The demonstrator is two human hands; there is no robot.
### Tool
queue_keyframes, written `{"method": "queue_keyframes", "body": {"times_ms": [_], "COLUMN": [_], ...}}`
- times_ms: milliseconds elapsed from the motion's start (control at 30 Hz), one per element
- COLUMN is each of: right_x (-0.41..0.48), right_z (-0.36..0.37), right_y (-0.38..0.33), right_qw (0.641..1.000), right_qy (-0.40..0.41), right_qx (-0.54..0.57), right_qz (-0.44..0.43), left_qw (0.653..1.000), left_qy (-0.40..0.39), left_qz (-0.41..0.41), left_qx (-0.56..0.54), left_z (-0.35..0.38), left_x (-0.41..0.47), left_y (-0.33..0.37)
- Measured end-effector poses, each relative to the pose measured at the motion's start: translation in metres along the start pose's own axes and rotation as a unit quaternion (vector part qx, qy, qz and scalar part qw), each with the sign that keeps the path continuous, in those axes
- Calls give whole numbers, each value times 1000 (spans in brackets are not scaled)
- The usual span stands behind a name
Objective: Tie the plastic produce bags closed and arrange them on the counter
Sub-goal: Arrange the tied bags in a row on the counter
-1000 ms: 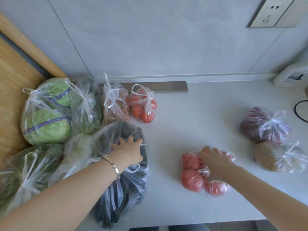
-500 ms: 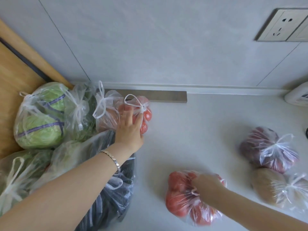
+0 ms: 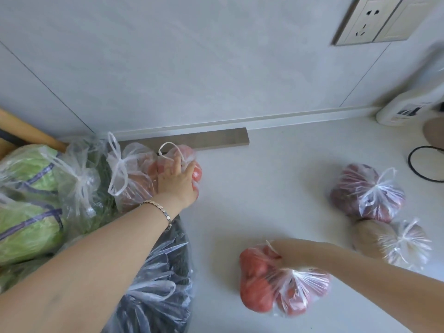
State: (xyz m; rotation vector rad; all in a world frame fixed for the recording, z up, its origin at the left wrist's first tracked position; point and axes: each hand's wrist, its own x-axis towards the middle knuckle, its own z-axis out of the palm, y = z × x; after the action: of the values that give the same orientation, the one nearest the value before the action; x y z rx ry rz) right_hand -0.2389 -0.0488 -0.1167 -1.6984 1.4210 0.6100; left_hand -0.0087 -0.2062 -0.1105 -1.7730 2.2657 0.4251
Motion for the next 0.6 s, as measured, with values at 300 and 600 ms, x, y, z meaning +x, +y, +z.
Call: {"method": "queue_keyframes", "body": {"times_ms": [300, 600], "right_x": [30, 113], "right_z": [-96, -144], "right_y": [-24, -39], "right_qw": [980, 834], "right_qy": [155, 378], "right_qx": [119, 386], "right_qz": [23, 111], "left_qw": [999, 997], "left_qy": [-11, -22], "left_qz": [28, 32], "left_qx": [-36, -60], "left_z": [-1, 10], "left_x": [2, 14], "left_y": [-9, -29]}}
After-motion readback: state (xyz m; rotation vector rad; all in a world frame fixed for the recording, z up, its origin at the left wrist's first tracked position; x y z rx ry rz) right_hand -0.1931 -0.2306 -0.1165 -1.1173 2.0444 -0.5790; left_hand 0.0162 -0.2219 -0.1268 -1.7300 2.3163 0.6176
